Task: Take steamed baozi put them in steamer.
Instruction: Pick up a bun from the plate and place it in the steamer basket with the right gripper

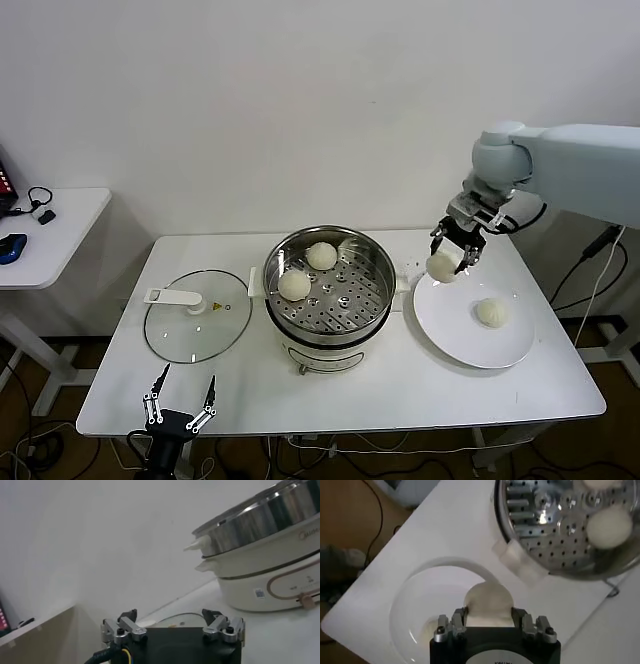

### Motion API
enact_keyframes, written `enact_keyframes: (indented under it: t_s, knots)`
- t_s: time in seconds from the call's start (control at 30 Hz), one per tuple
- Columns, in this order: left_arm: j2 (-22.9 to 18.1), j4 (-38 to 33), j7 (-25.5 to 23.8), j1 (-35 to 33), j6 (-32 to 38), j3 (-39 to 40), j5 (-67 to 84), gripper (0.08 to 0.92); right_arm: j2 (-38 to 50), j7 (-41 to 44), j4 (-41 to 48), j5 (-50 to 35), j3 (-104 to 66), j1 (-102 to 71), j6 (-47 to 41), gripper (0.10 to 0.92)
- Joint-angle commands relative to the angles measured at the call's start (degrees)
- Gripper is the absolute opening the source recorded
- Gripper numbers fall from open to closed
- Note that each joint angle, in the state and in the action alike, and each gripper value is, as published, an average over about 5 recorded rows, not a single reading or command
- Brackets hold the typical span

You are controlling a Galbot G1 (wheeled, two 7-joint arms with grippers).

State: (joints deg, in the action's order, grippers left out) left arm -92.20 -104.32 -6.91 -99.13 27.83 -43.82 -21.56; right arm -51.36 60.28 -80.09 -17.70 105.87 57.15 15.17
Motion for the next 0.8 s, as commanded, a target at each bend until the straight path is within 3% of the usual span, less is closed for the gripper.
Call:
enact_keyframes:
  t_s: [0.03, 0.43, 0.8]
  knots:
    - [-2.80, -0.40, 0.00, -0.24, 0.00, -0.07, -0.03, 0.823, -4.92, -3.79, -10.25, 8.25, -3.55, 5.53, 8.03, 0.602]
    - [-2.80, -1.04, 0.04, -0.78, 0.09, -0.47, -0.01, 0.823, -16.27, -5.26, -6.27, 10.16, -10.08, -2.94, 6.76, 0.602]
    - [-2.80, -1.42, -0.02, -0.91, 0.05, -0.64, 0.08, 0.823, -21.16, -4.97, -4.21, 9.52, -10.94, -8.89, 3.30, 0.605]
